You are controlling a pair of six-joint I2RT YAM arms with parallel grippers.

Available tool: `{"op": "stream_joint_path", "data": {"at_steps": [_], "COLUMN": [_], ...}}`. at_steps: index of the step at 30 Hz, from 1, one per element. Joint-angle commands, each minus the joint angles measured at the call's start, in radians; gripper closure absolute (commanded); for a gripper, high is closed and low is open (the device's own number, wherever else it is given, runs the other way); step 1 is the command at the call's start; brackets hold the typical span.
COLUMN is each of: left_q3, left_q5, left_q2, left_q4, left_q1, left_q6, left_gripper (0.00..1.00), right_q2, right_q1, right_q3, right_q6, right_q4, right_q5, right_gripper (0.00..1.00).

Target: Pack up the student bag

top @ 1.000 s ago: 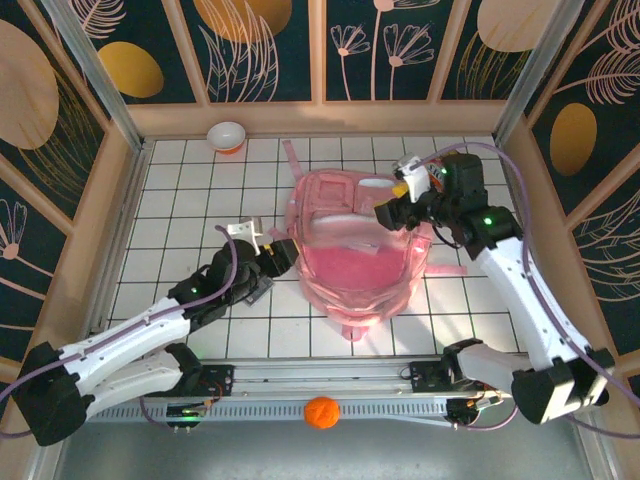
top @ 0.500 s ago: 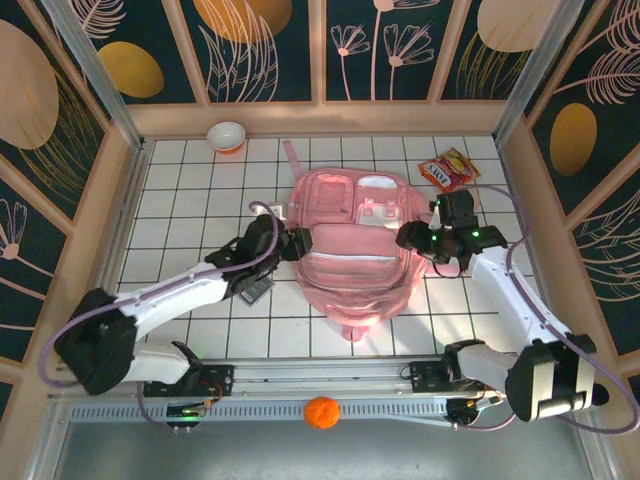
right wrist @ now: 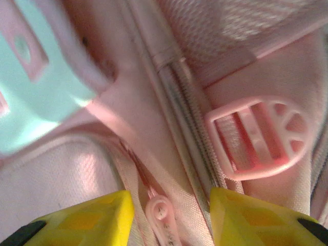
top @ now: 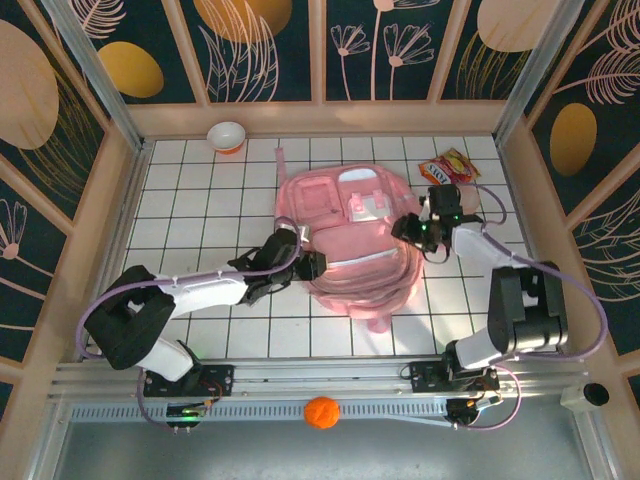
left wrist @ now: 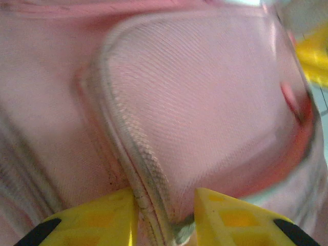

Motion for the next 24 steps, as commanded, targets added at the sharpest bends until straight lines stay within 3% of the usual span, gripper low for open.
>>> {"op": "stream_joint_path", "data": {"at_steps": [1, 7, 10, 14, 17, 19, 24], "left_q3": [-0.025, 0.012, -0.03, -0.07, -0.029, 0.017, 0.08], "left_q5": [0.084, -0.089, -0.042, 0.108, 0.23, 0.275, 0.314], "left_q2": [-0.035, -0.215, -0.334, -0.436, -0.376, -0.306, -0.164], "left_q4": [0.066, -0.106, -0.138, -0.176, -0.286, -0.376, -0.411], "left_q1": [-0.042, -0.006, 0.128, 0.314, 0.385, 0.387, 0.388], "left_q6": [0.005, 0.109, 0.178, 0.384, 0.561, 0.673, 0.762], "left_gripper": [0.65, 0.46, 0.43, 0.35, 0.34, 0.34, 0.34], "right_q2": [0.065, -0.004, -0.127, -0.312, -0.419, -0.472, -0.527], "right_q1": [-0.013, -0.057, -0.06, -0.039, 0.024, 0.065, 0.137], "right_q3": [0.099, 0.198, 0.169, 0.029, -0.085, -0.134, -0.192], "right_q6": [-0.044, -0.122, -0.11, 0.042, 0.165, 0.217, 0.304], "right_q4": [0.172, -0.012, -0.088, -0.092, -0.094, -0.128, -0.196], "right_q5": [-0.143, -0.048, -0.039, -0.161, -0.184, -0.184, -0.218], "right_gripper": [0.54, 0.42, 0.41, 0.41, 0.42, 0.42, 0.42]}}
